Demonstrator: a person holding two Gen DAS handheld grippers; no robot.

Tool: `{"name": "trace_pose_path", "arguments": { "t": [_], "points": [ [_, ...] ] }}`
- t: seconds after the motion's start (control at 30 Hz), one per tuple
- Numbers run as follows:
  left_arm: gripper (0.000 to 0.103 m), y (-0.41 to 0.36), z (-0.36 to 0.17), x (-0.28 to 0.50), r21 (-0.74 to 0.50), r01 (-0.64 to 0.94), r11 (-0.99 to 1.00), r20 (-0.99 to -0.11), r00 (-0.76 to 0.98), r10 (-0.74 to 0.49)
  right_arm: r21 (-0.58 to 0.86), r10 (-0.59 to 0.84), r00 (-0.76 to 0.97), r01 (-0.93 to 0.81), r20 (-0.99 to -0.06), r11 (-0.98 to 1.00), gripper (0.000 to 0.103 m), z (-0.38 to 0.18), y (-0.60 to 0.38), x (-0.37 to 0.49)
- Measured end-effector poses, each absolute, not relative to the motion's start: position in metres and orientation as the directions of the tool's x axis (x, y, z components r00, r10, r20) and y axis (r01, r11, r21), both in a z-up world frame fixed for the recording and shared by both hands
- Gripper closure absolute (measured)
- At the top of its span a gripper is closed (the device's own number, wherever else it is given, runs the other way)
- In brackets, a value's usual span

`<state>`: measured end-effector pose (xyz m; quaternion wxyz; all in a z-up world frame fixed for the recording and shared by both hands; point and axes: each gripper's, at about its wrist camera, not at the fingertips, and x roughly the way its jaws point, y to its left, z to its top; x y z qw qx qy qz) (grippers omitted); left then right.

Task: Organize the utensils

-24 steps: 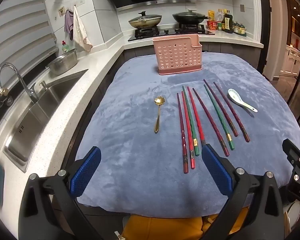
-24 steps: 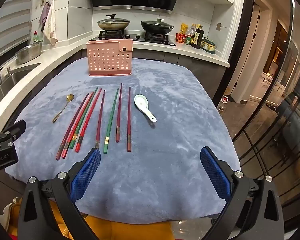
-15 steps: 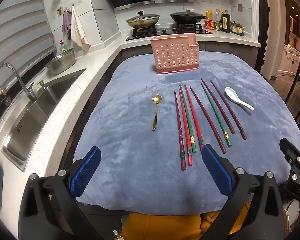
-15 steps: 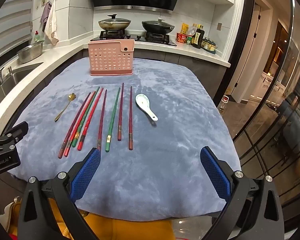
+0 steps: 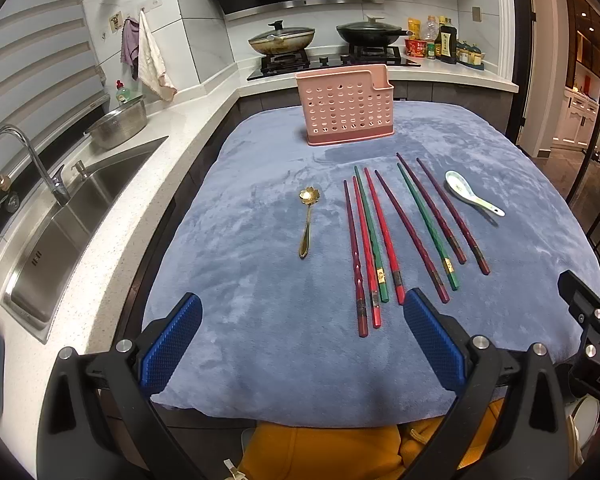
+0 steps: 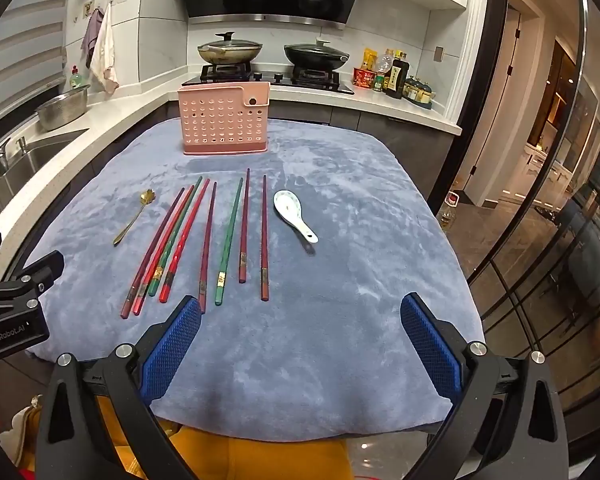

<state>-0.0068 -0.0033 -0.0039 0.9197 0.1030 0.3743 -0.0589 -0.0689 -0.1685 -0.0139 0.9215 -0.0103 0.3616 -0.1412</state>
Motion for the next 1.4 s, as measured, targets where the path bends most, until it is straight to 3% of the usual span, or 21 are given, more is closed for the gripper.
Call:
{"name": "trace_pose_path", "arguments": {
  "t": [1.4],
  "points": [
    [0.007,-0.0038,-0.0066,-0.0118,0.144,0.183,0.972,-0.703,0.711,-0.03,-0.122,-0.27,0.703,0.255,-0.658,0.959,0.007,-0.0134,-0.1682,-0.0726]
  ]
}}
